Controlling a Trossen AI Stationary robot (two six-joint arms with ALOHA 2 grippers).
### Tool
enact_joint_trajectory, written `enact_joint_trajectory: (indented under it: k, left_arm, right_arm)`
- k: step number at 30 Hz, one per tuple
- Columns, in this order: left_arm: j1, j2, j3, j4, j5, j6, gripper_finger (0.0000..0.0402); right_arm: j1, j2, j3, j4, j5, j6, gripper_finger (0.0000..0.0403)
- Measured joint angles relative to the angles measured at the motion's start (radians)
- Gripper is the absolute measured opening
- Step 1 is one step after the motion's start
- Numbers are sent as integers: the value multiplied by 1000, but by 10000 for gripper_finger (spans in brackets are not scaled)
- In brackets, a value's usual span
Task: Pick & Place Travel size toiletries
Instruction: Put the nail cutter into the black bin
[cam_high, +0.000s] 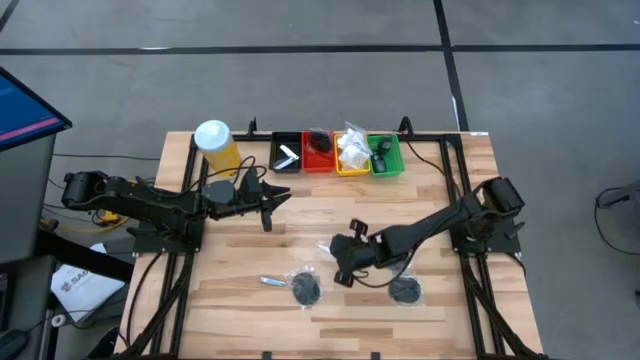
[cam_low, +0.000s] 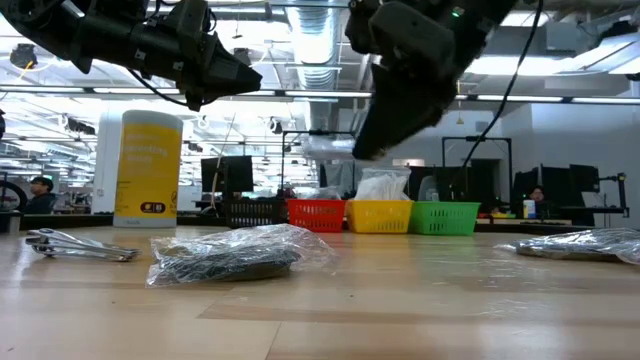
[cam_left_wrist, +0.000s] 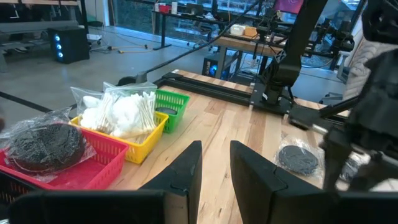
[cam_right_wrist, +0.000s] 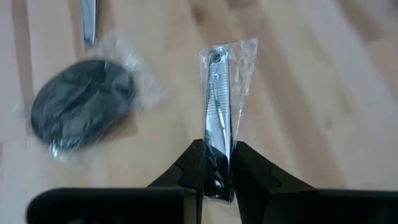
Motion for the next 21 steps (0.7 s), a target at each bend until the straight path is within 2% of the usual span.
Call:
enact_joint_trajectory:
  k: [10, 21]
  left_arm:
    - [0, 0, 0, 12, 10, 0, 76]
    - [0, 0, 0, 61, 182, 26, 76]
  right_arm:
    - [-89, -127, 0, 61, 19, -164, 47]
    - [-150, -193, 0, 198, 18, -293, 47]
